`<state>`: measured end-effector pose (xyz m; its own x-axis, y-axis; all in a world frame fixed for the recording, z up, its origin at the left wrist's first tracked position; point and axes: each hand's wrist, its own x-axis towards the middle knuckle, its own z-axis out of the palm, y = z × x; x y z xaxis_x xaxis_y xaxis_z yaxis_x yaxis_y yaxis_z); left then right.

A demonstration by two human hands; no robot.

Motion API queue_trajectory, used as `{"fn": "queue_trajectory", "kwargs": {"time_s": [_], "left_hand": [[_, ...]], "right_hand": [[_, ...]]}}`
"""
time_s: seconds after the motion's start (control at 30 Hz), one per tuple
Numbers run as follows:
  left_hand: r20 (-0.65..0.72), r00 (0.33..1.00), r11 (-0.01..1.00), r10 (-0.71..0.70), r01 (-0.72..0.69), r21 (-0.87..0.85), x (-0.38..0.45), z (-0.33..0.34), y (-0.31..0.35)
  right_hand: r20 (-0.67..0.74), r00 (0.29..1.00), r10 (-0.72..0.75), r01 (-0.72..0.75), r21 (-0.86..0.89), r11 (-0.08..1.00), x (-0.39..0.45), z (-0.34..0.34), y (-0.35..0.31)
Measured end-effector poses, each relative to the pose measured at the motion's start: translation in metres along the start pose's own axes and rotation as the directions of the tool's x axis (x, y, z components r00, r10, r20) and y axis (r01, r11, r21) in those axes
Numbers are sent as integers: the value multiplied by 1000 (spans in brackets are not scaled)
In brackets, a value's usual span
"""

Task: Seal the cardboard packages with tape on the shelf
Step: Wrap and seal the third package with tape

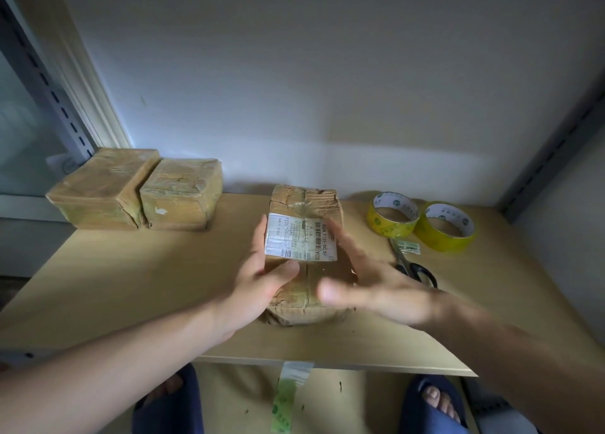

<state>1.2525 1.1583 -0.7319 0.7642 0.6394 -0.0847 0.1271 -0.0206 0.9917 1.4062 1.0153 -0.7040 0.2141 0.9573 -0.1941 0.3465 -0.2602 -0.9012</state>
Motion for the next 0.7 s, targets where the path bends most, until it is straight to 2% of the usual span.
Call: {"fn": "queue_trajectory", "kwargs": {"time_s": [0.07,0.1,0.27,0.37,0.47,0.6,0.7], "left_hand": [[-2,1000,1000,-6,6,-2,-1,1,0],[0,1000,1000,-13,13,-14,0,0,1],[-91,982,973,-166,149,-176,18,-7,14],[-156,979,991,-134,128,-48,23,2,11],[-142,981,992,-129,127,-21,27,4,8],[-159,978,990,-133,125,-62,30,4,11],[-171,972,980,-164,141,-140,28,5,11]], "right_hand": [[-107,994,-1,24,221,975,4,-1,-2],[-172,985,6,35,234,972,8,0,-1],[-257,965,57,-10,181,983,25,9,7],[-335,935,117,-41,226,973,32,7,1],[-421,897,137,-70,171,983,41,11,0],[-481,862,163,-103,149,983,56,20,13],[-432,879,205,-106,242,964,49,24,10]]}}
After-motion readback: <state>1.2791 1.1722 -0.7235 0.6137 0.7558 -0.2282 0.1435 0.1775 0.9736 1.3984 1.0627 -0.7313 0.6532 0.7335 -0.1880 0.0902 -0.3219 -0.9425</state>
